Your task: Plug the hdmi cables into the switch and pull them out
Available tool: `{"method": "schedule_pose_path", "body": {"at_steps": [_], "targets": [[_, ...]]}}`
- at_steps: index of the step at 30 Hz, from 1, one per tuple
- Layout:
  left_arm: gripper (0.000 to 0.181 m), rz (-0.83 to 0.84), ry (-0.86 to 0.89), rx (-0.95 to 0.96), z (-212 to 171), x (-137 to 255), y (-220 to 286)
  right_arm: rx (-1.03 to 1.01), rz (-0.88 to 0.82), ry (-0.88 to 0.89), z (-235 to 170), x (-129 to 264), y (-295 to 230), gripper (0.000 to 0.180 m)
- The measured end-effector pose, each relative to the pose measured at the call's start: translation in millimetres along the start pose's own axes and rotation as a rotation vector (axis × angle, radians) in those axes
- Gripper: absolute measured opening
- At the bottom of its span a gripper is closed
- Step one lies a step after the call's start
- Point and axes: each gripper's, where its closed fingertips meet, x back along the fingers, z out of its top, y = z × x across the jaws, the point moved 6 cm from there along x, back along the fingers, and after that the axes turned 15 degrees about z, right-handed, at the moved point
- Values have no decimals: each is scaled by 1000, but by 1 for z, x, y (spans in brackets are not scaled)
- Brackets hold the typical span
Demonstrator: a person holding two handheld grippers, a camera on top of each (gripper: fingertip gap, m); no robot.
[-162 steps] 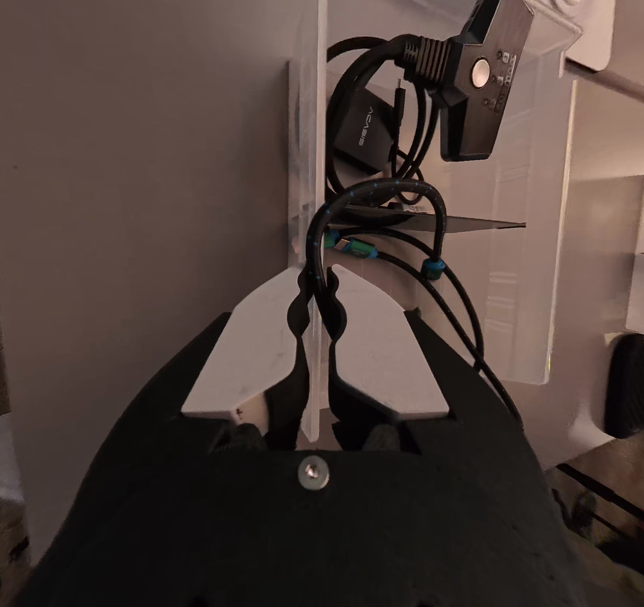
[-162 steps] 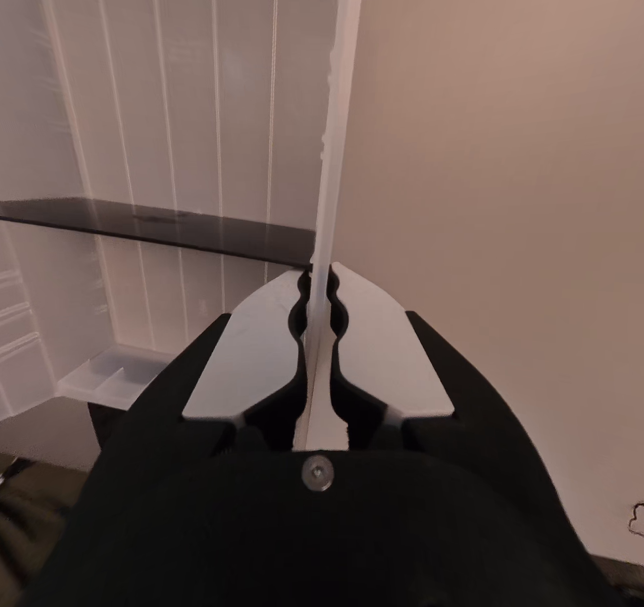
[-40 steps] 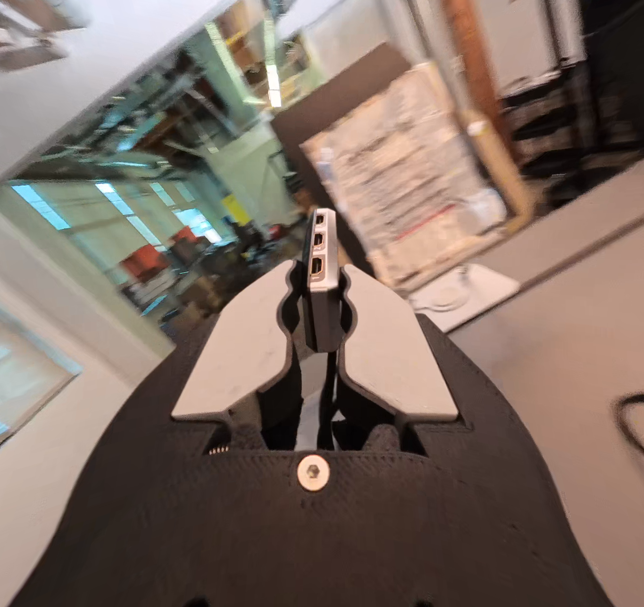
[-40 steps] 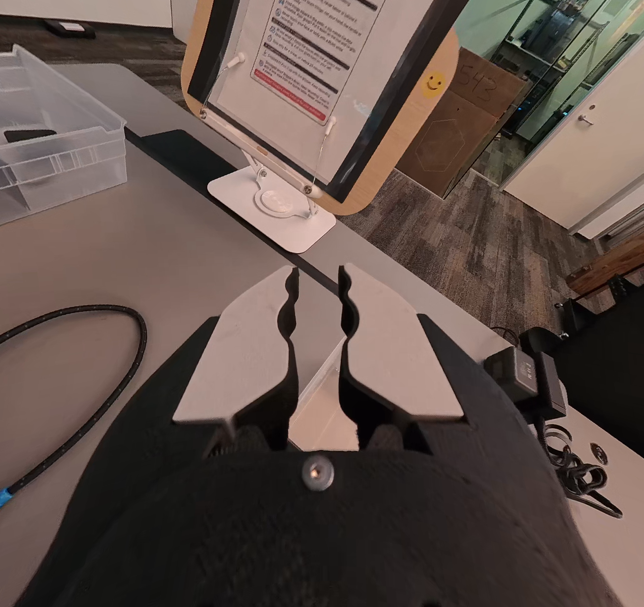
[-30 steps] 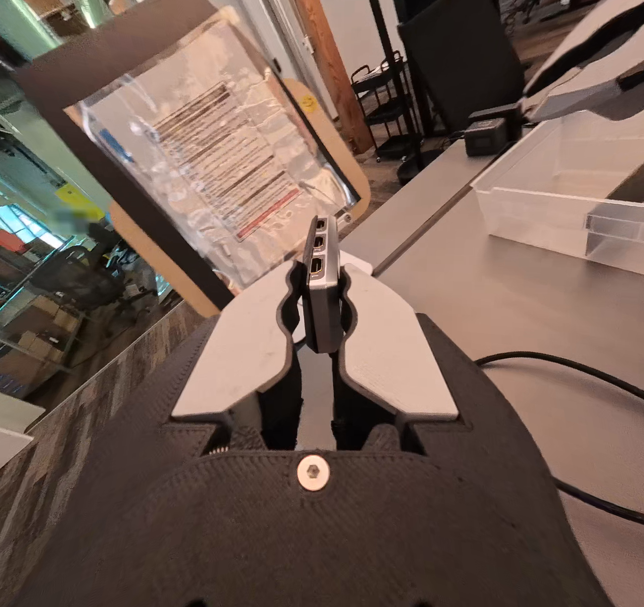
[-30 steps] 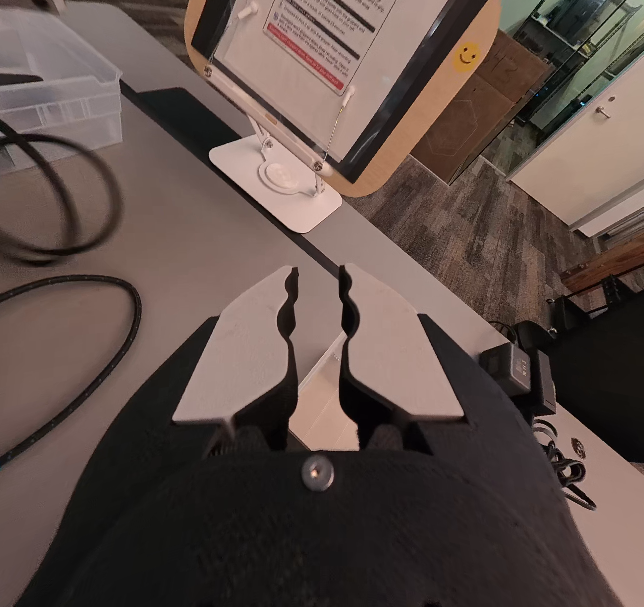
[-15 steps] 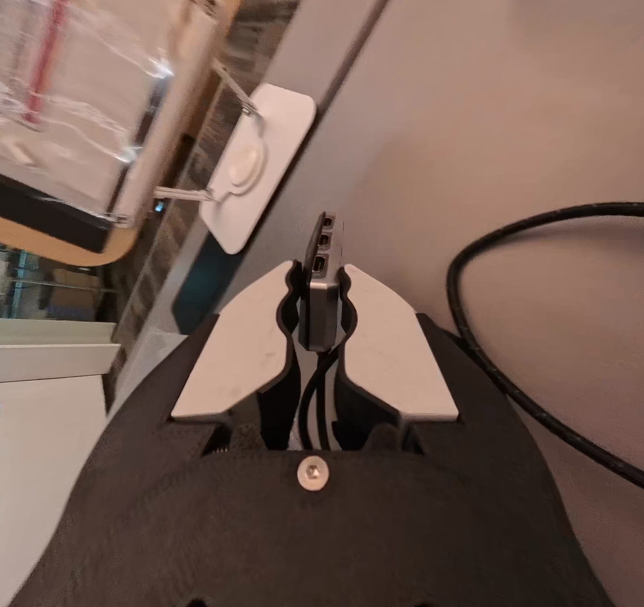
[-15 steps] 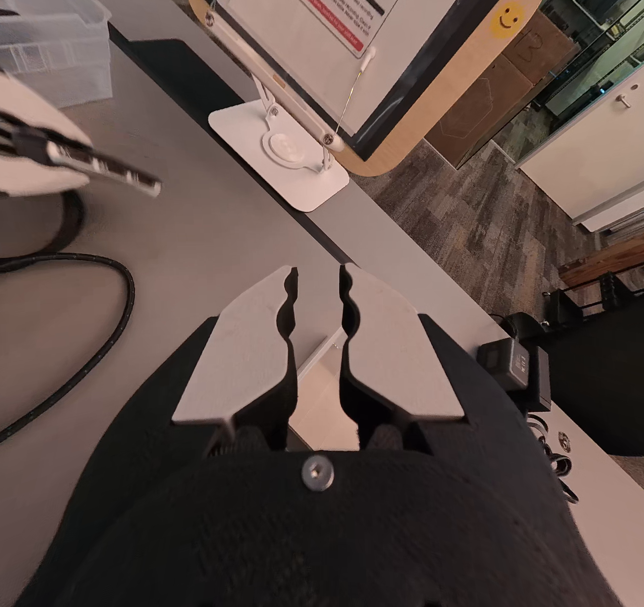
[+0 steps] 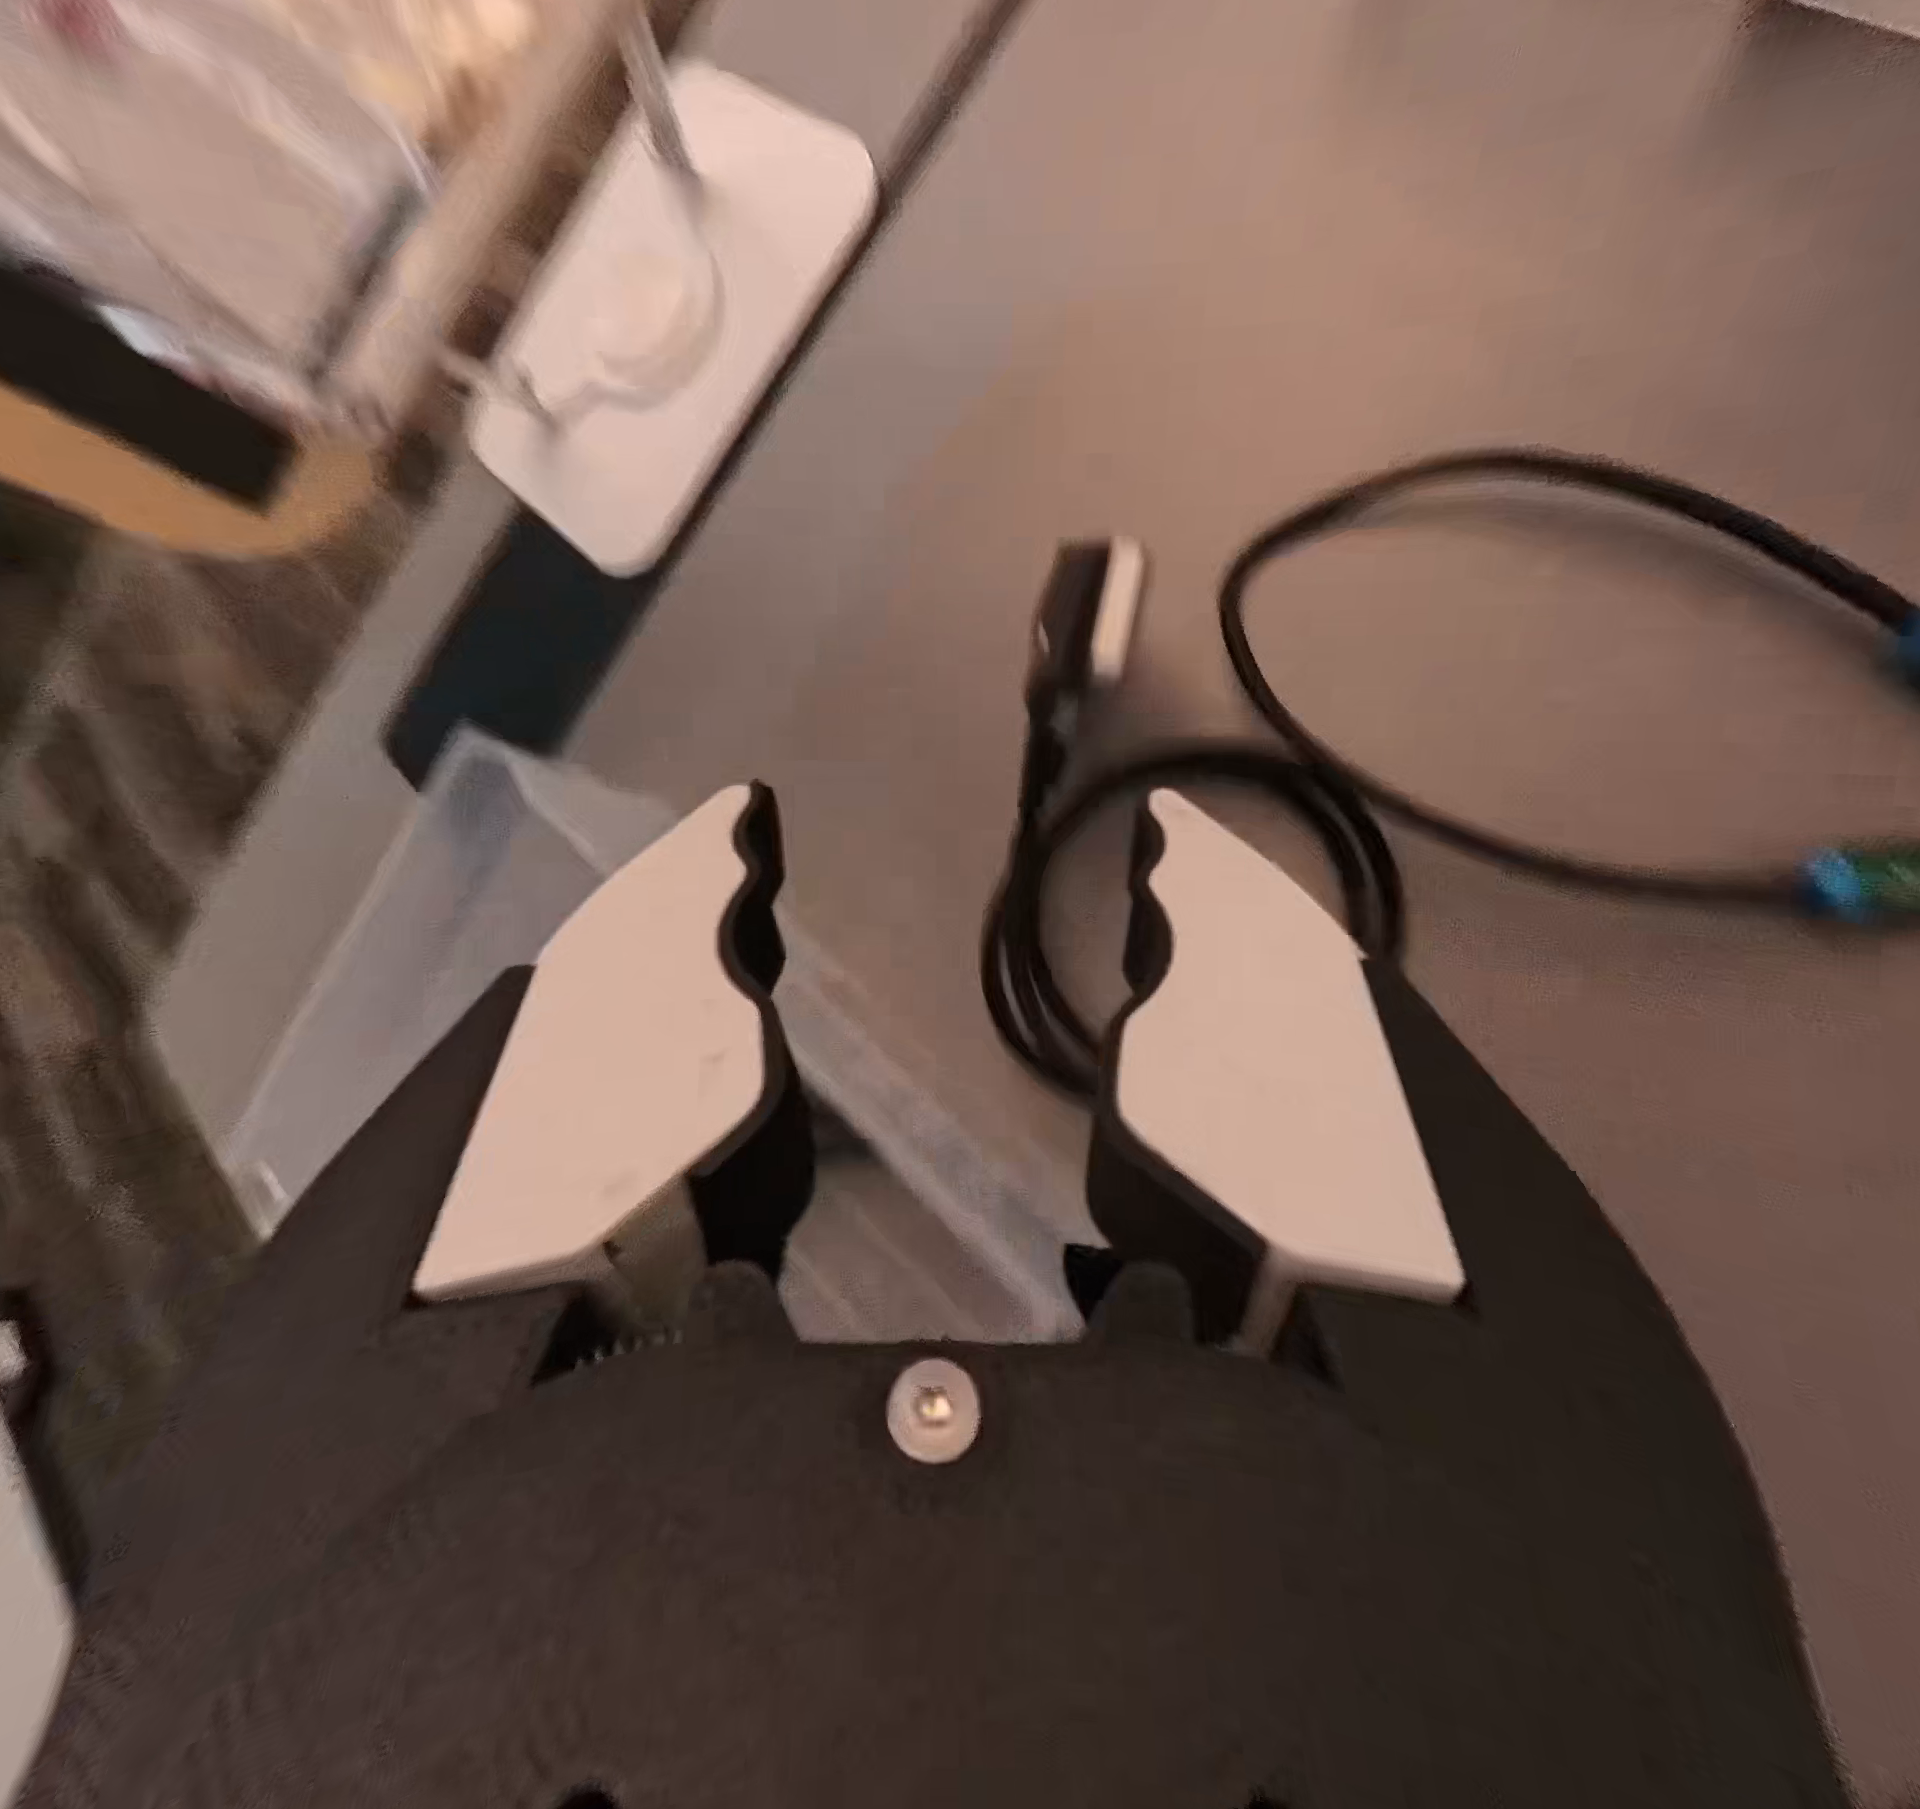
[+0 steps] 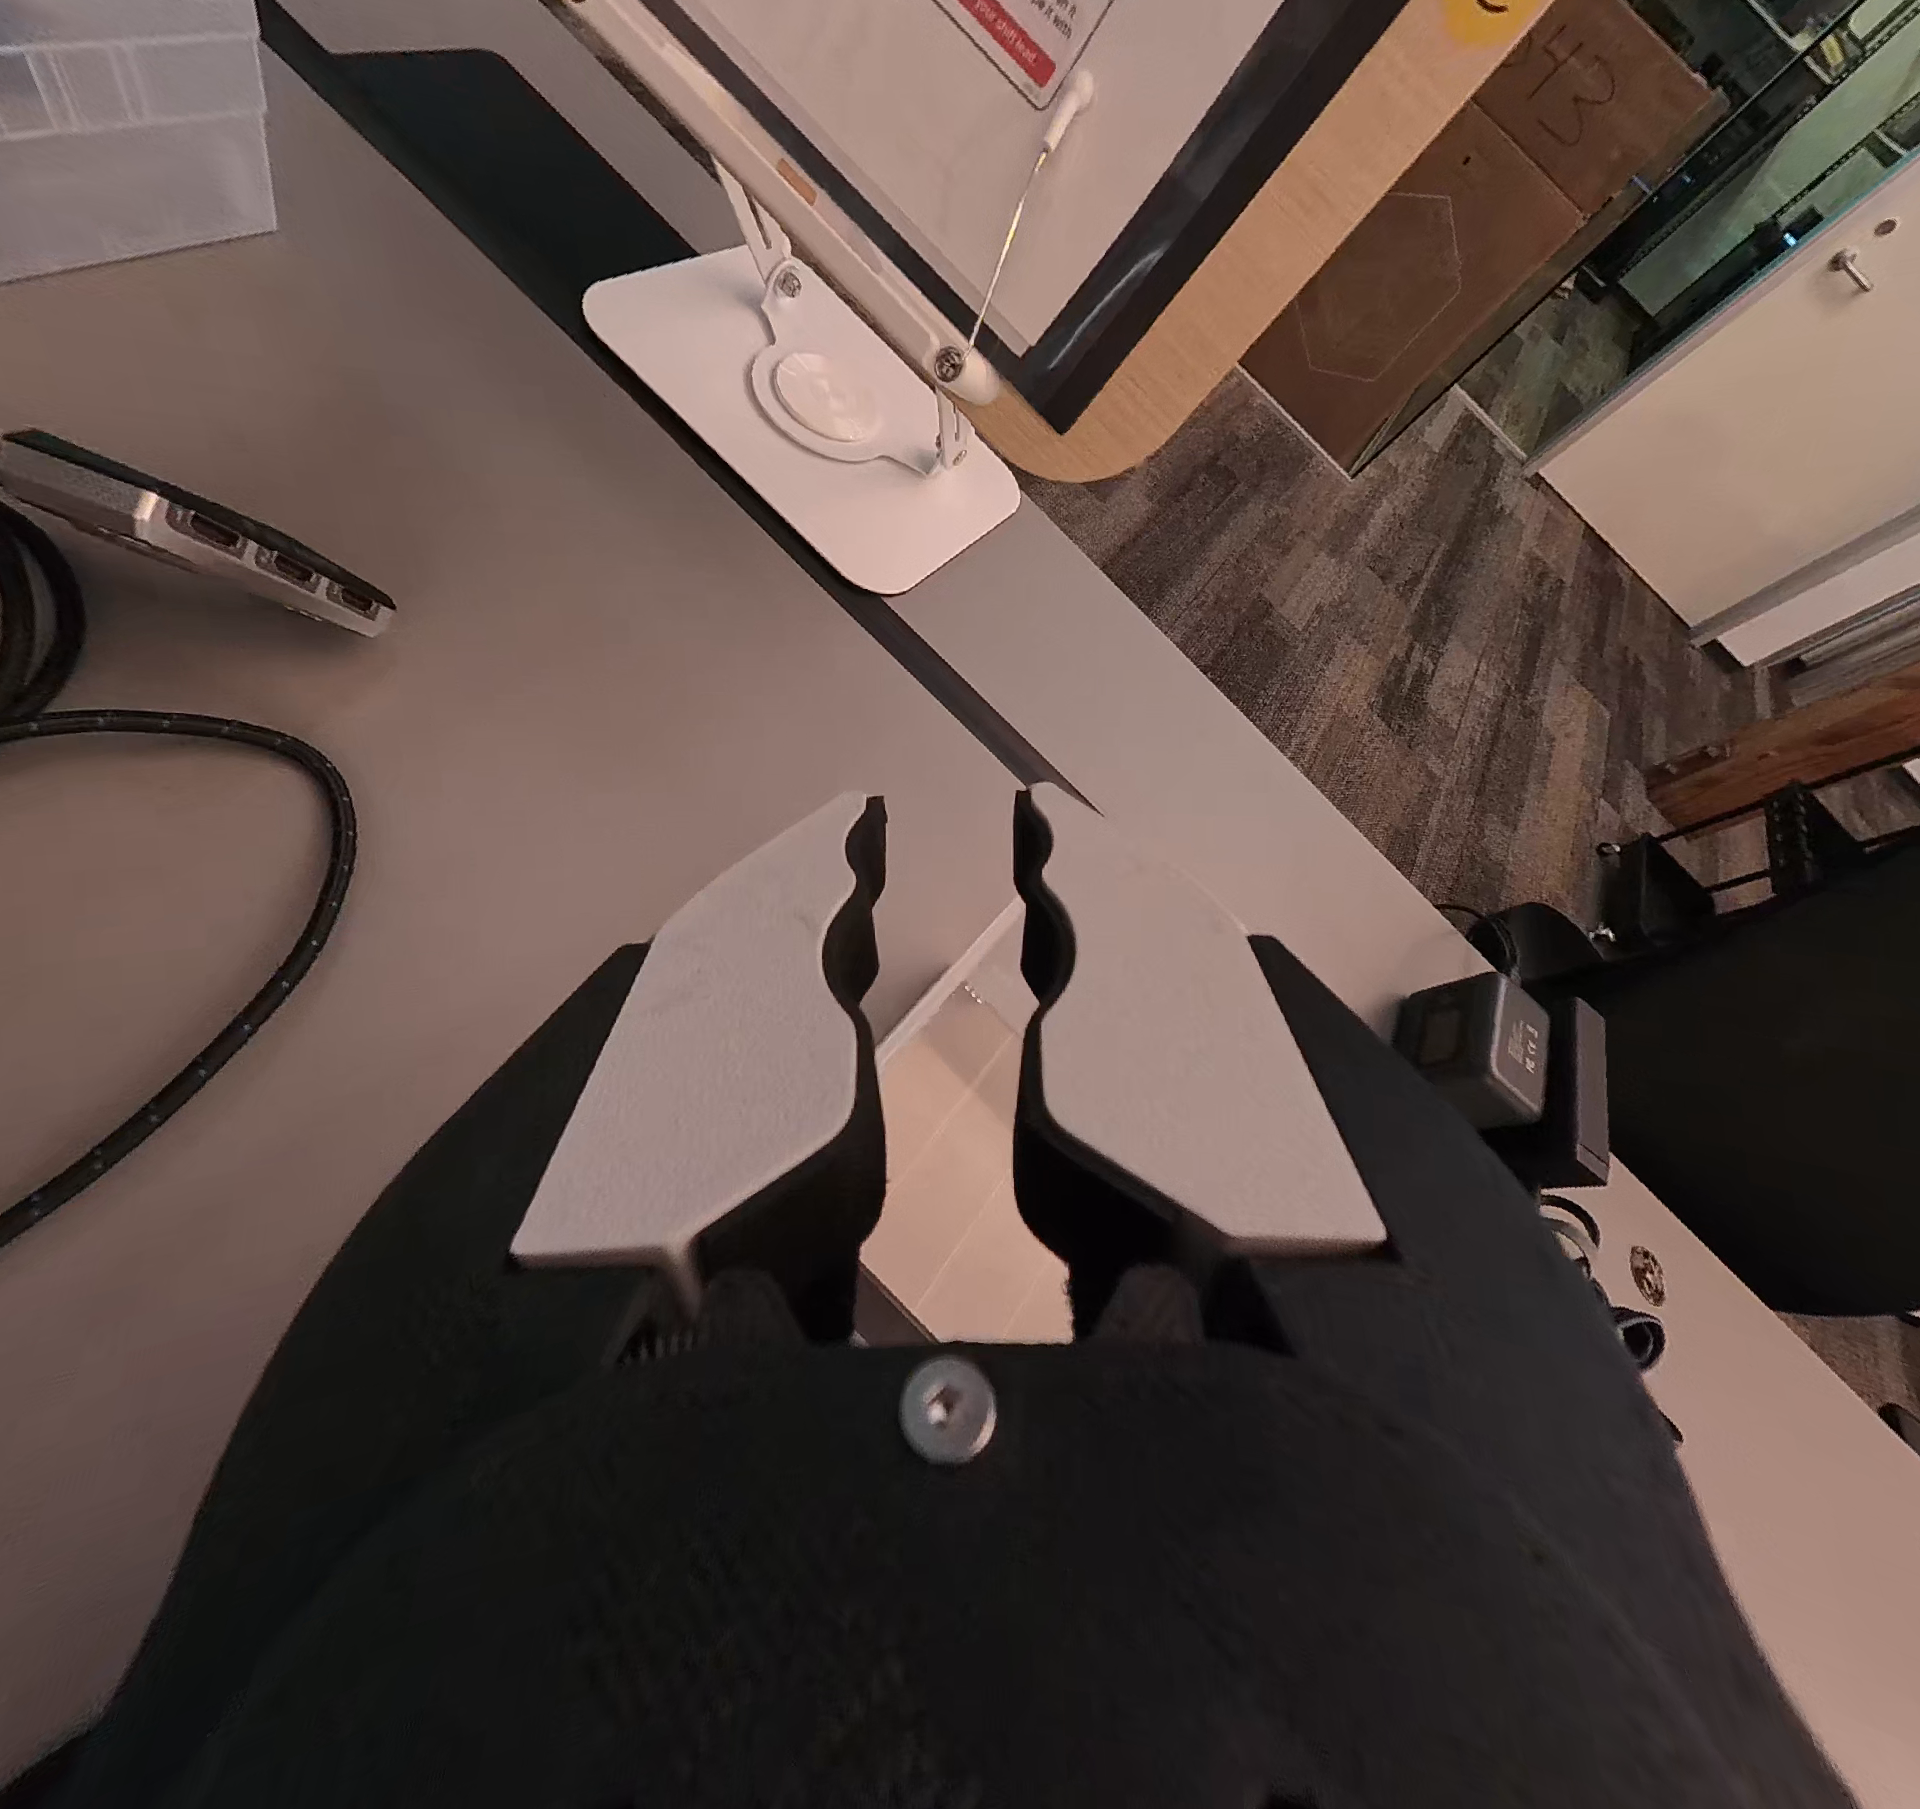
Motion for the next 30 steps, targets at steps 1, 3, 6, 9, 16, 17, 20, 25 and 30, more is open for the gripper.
{"method": "schedule_pose_path", "body": {"at_steps": [1, 3, 6, 9, 16, 17, 20, 25, 30], "targets": [[60, -71, -56, 17, -19, 14, -8, -2, -2, -3, -1, 0, 1, 24], [60, -159, -148, 18, -59, 33, -22, -6, 0, -6, -2, 0, 1, 24], [62, -279, -231, -50, -112, 45, -27, -11, 9, -13, -4, -2, 1, 24], [54, -340, -304, -72, -140, 43, -28, -9, 9, -28, -6, -2, 1, 24], [57, -529, -395, -115, -147, 29, -8, -35, 16, -29, -13, 1, 6, 25], [54, -536, -413, -125, -147, 25, -6, -38, 16, -30, -14, 1, 7, 25], [41, -554, -496, -150, -150, 13, -1, -45, 15, -32, -16, 3, 9, 25], [7, -671, -546, -79, -149, 16, -1, -57, 17, -28, -19, 4, 12, 25], [7, -505, -371, 2, -140, 40, -32, -57, 25, -40, -21, 1, 12, 25]]}}
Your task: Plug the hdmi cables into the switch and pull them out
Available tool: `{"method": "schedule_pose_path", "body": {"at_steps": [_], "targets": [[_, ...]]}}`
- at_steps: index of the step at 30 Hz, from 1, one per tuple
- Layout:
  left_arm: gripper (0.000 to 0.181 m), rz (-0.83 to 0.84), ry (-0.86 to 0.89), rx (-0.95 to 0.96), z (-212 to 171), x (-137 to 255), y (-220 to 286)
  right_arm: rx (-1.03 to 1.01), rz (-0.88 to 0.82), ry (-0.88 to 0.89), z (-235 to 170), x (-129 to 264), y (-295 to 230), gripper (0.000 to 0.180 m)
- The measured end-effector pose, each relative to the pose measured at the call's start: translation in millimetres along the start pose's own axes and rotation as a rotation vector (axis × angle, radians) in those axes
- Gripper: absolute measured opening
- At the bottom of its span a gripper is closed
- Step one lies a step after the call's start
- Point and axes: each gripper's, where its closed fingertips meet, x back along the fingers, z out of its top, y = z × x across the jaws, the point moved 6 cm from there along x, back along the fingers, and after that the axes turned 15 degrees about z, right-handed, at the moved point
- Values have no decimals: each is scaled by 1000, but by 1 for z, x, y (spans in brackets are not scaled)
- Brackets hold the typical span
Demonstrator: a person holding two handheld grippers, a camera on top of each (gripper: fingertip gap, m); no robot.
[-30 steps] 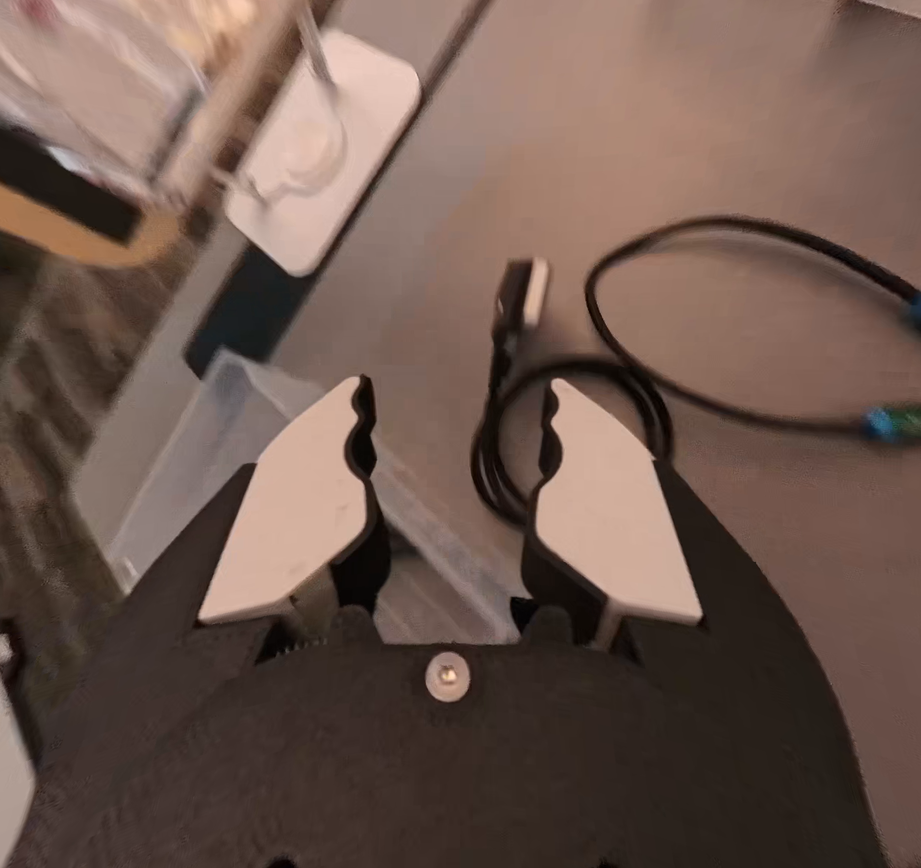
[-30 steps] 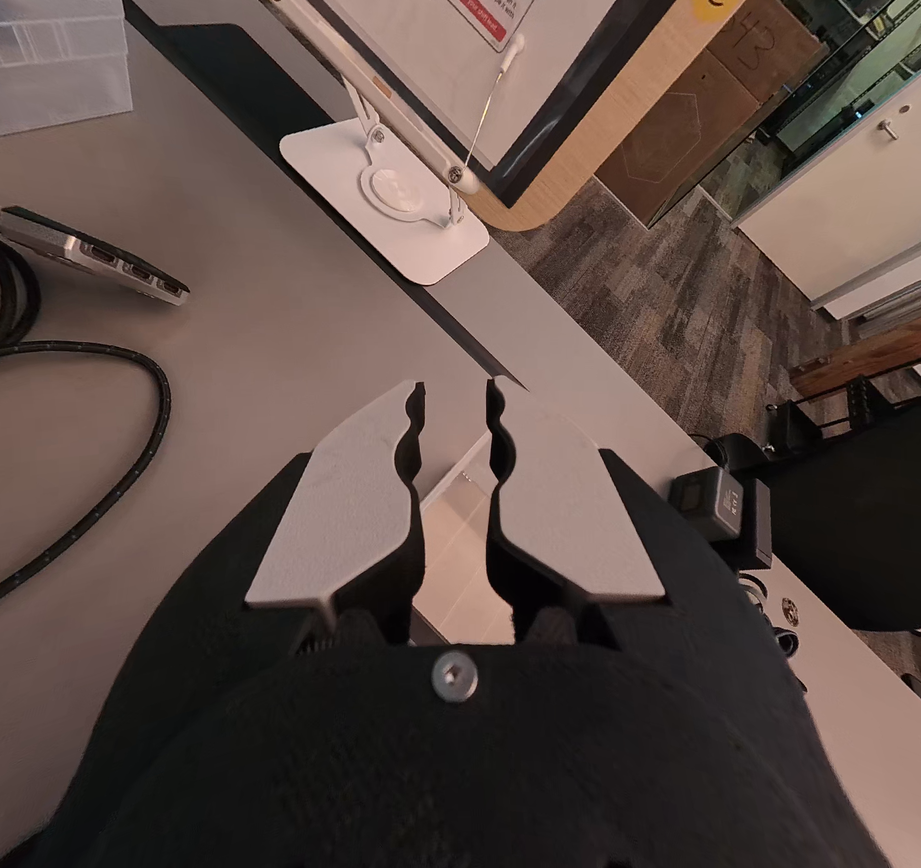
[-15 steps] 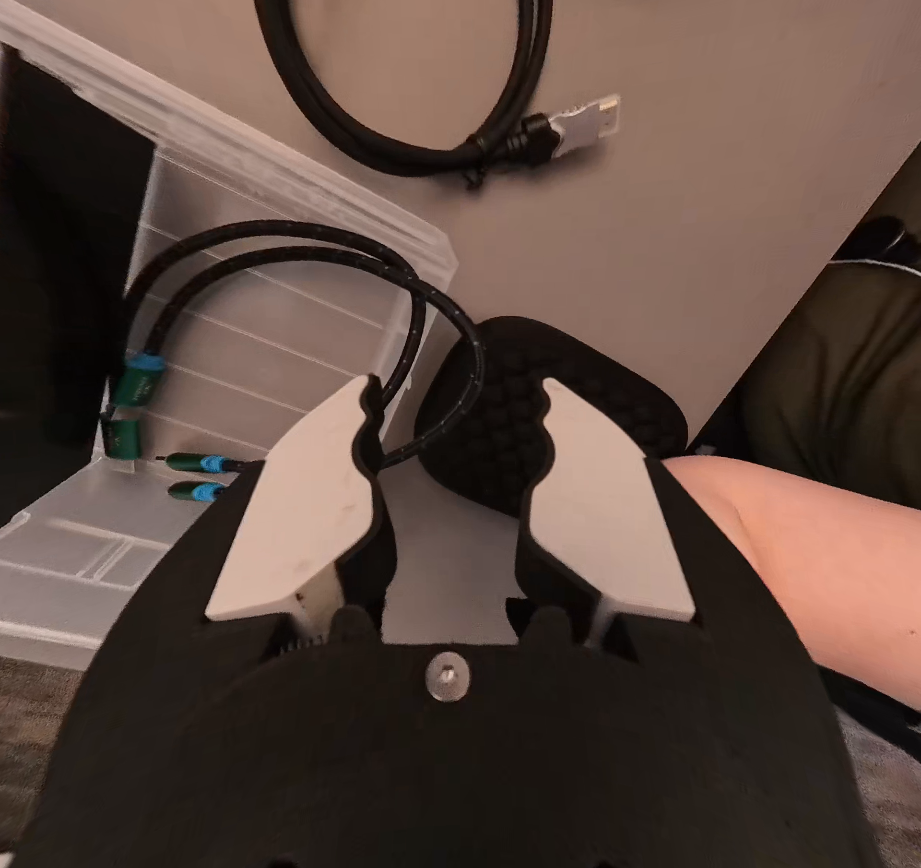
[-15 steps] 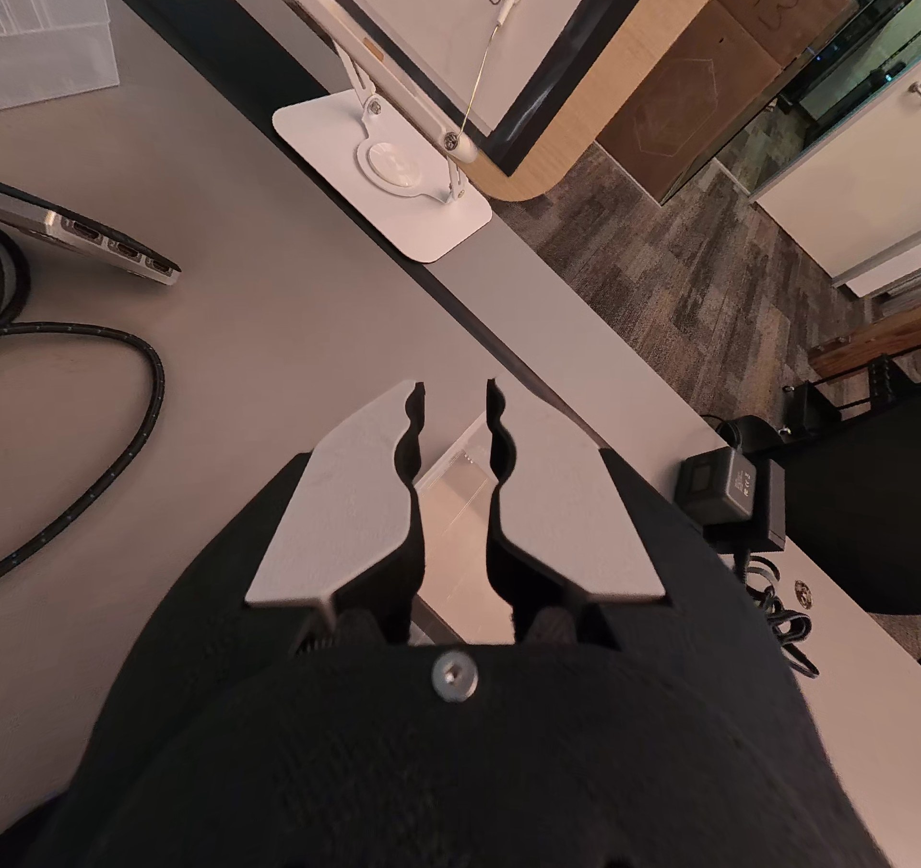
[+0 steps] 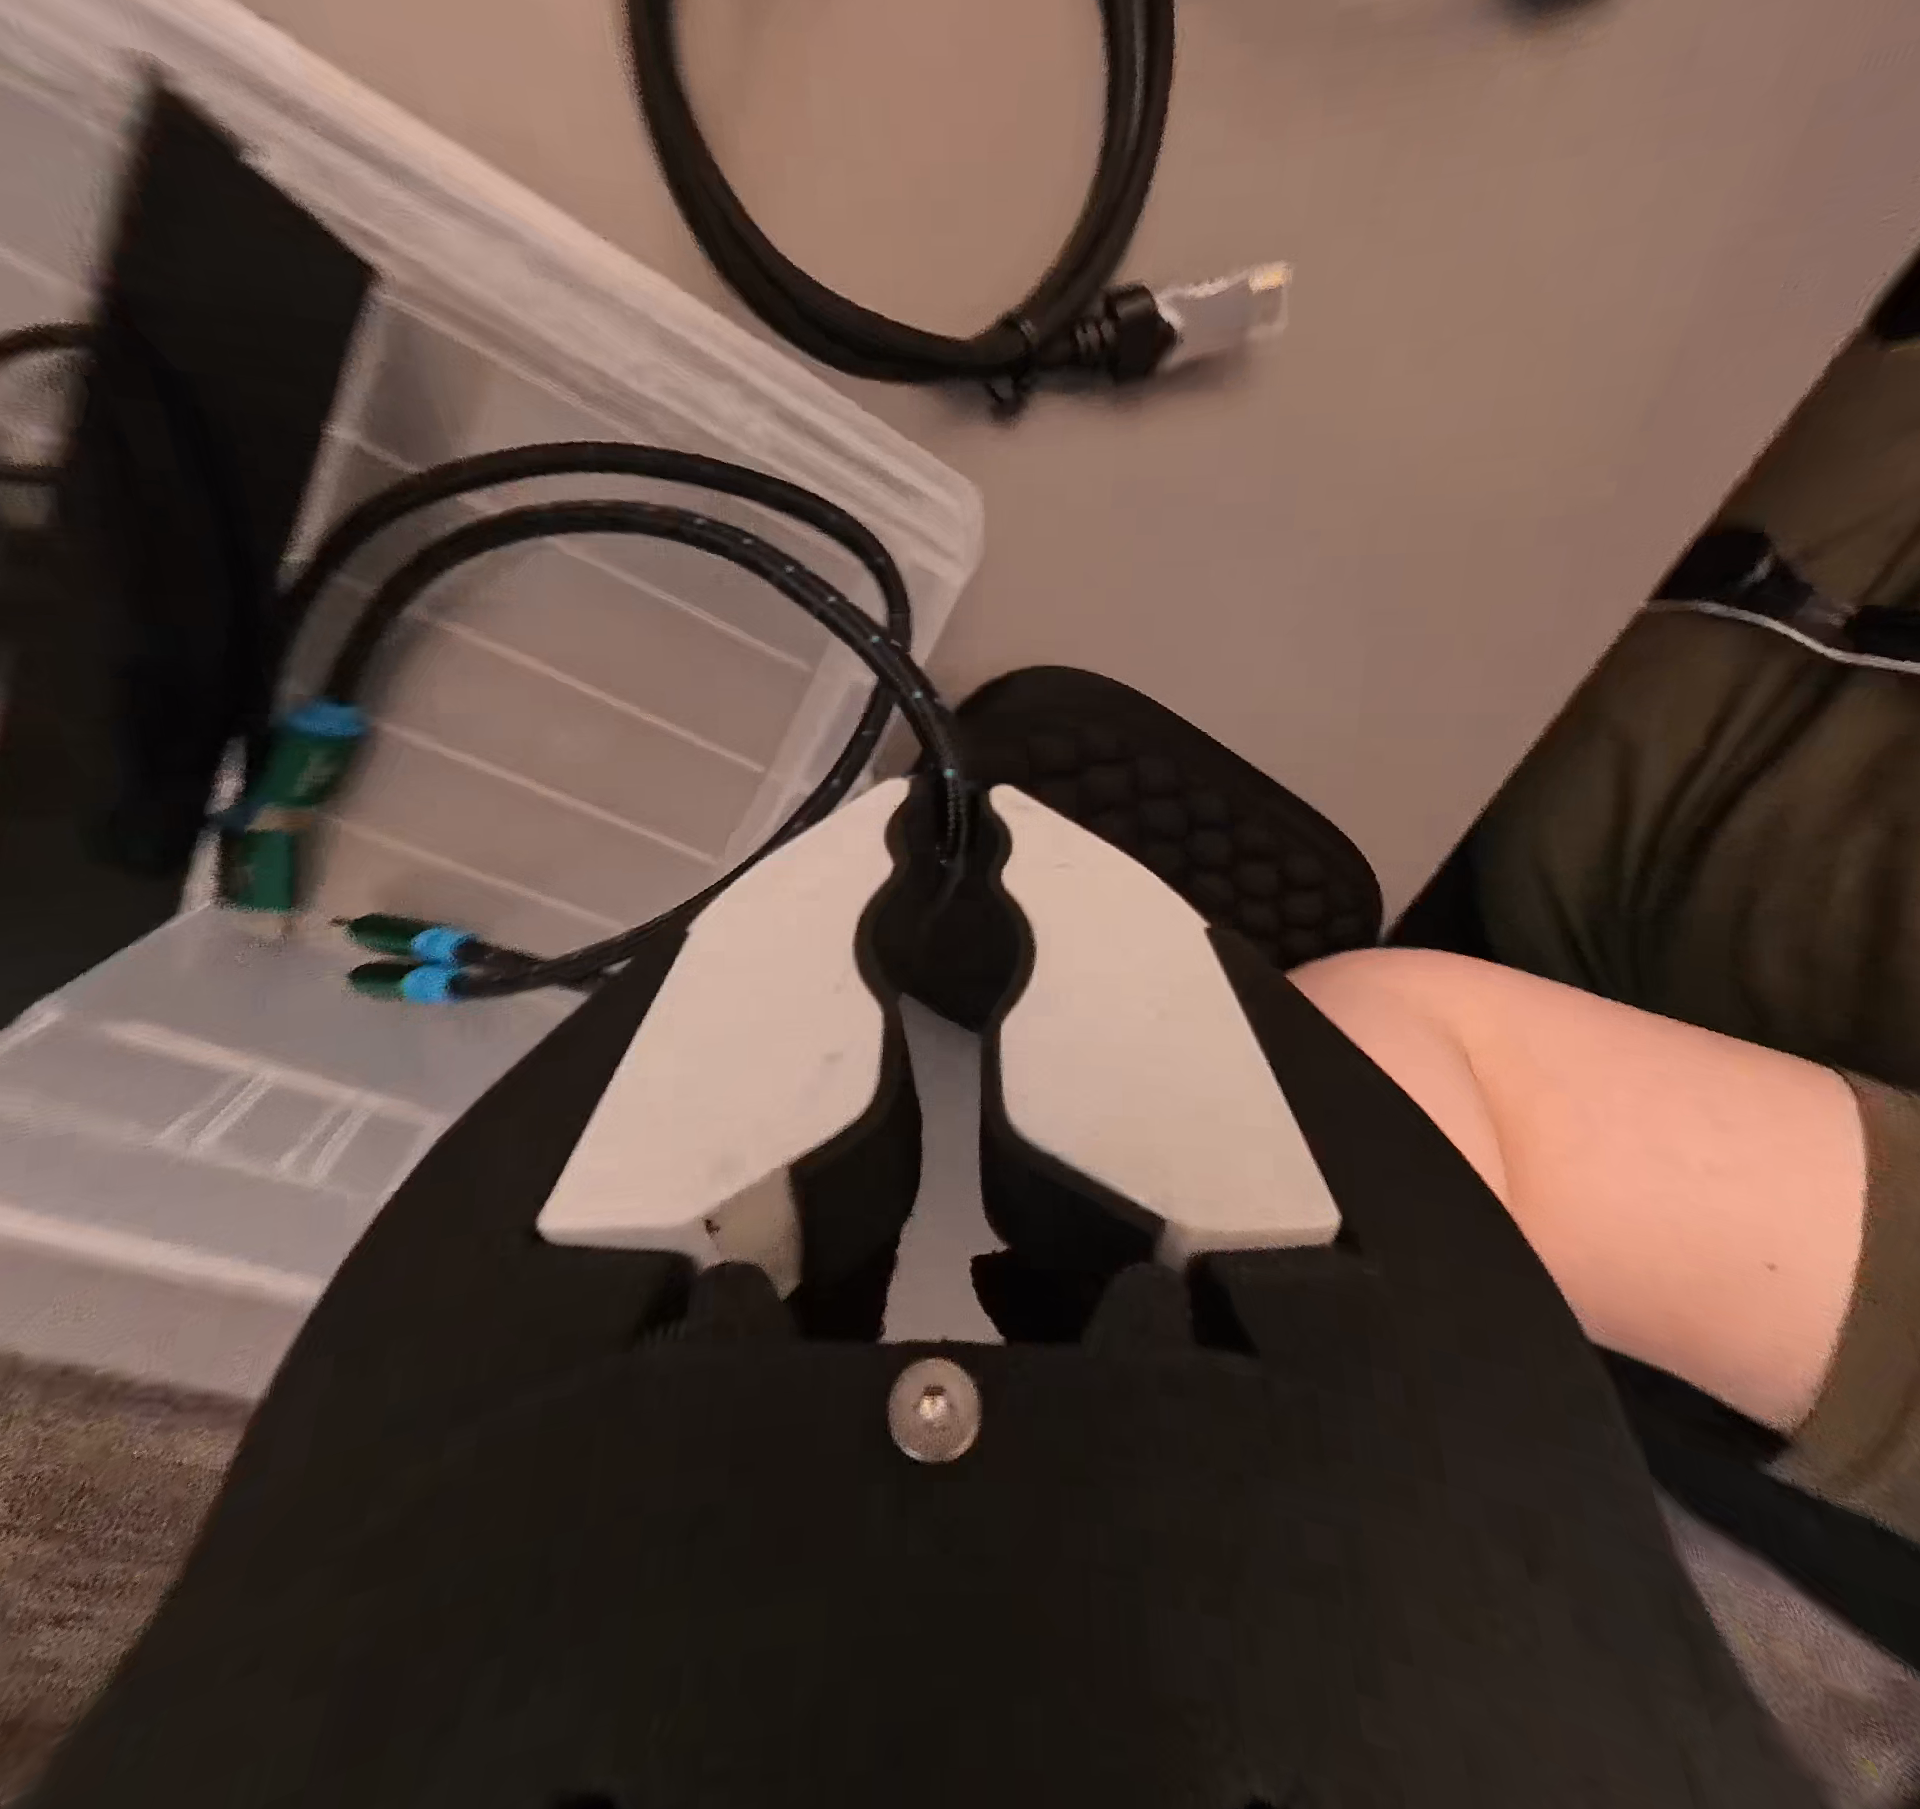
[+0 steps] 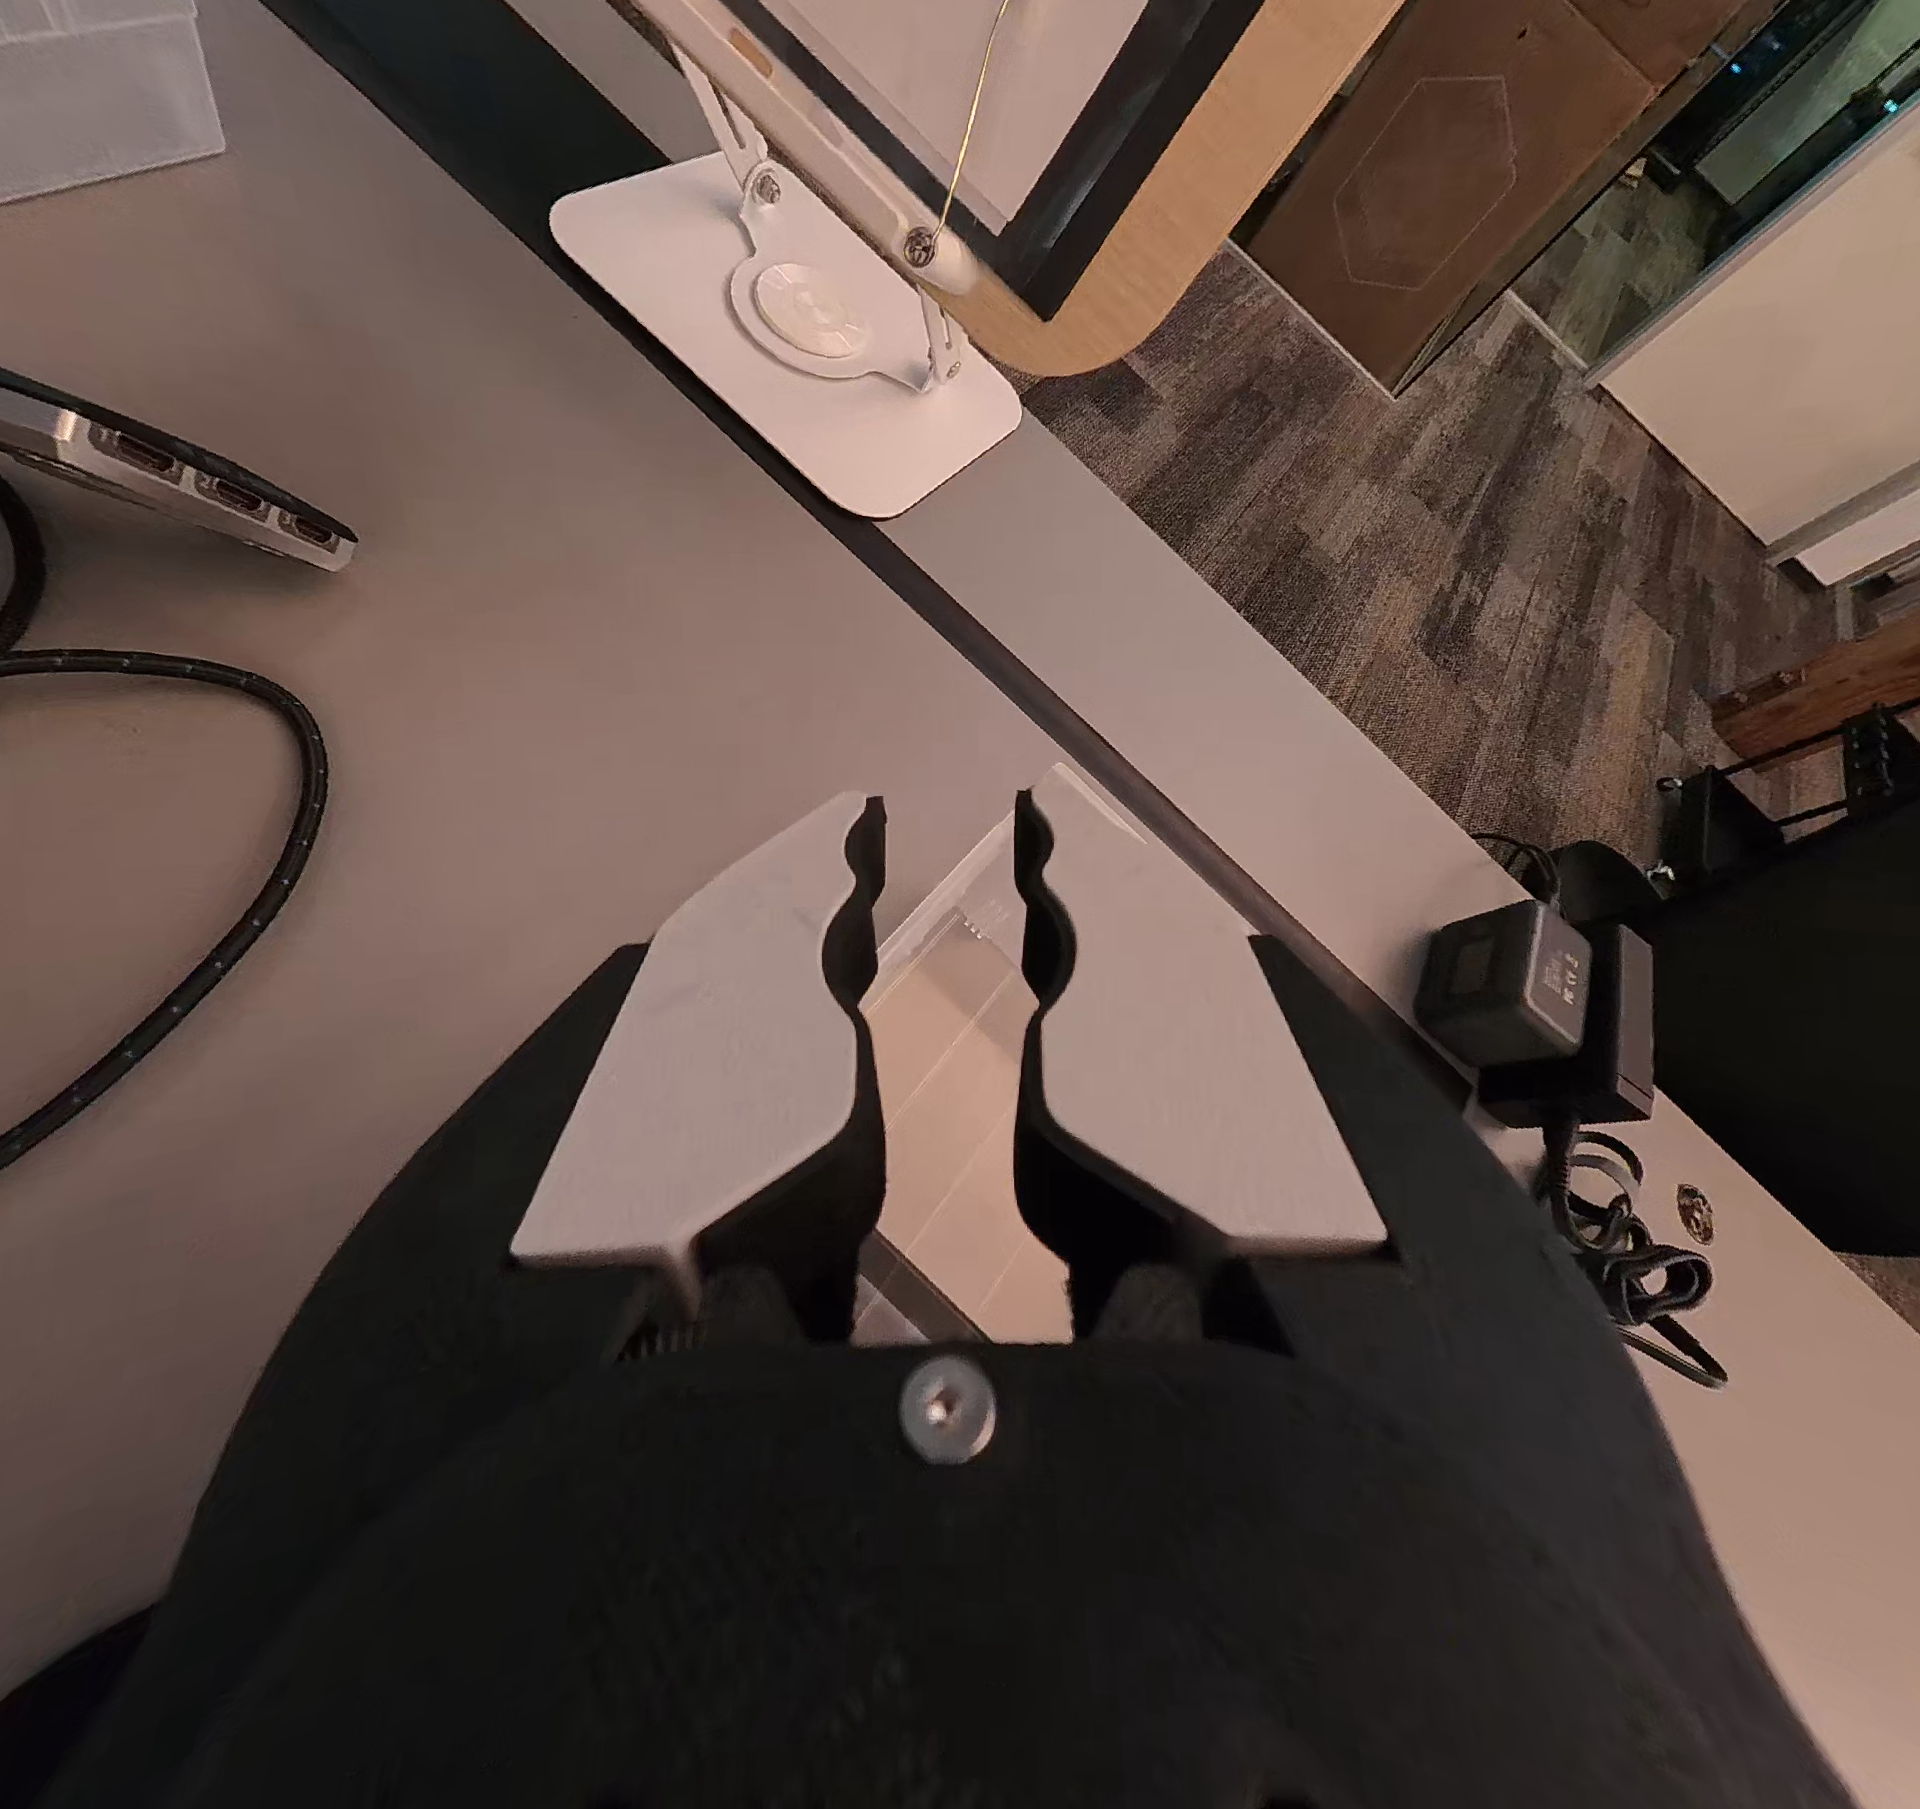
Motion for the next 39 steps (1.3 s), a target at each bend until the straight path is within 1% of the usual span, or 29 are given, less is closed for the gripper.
{"method": "schedule_pose_path", "body": {"at_steps": [5, 9, 11, 13, 15, 17, 20, 24, 26, 29, 33, 36, 39], "targets": [[7, 324, 297, 199, 0, 63, -29, 7, 3, -10, 0, -3, -2, 24], [7, 494, 488, 282, 1, 103, -33, 16, 8, -12, 3, -6, -5, 24], [6, 546, 576, 308, 4, 121, -29, 28, 14, -15, 6, -8, -9, 24], [6, 560, 662, 320, 8, 136, -19, 48, 20, -17, 10, -11, -14, 24], [7, 626, 702, 320, 9, 148, -11, 72, 28, -20, 14, -14, -20, 24], [7, 653, 694, 297, 9, 149, -5, 97, 36, -26, 18, -17, -26, 24], [6, 633, 642, 331, 6, 141, -11, 120, 42, -36, 21, -19, -32, 24], [6, 532, 646, 460, 0, 133, -31, 139, 48, -45, 22, -19, -36, 24], [6, 440, 661, 517, -2, 124, -45, 137, 51, -42, 23, -19, -35, 24], [6, 249, 723, 596, -5, 114, -62, 129, 57, -41, 21, -19, -34, 24], [7, 34, 901, 651, -12, 121, -74, 129, 55, -63, 18, -21, -33, 24], [7, 13, 966, 618, -16, 130, -70, 128, 64, -62, 19, -24, -34, 24], [7, 14, 1045, 547, -11, 146, -55, 143, 82, -49, 24, -28, -40, 24]]}}
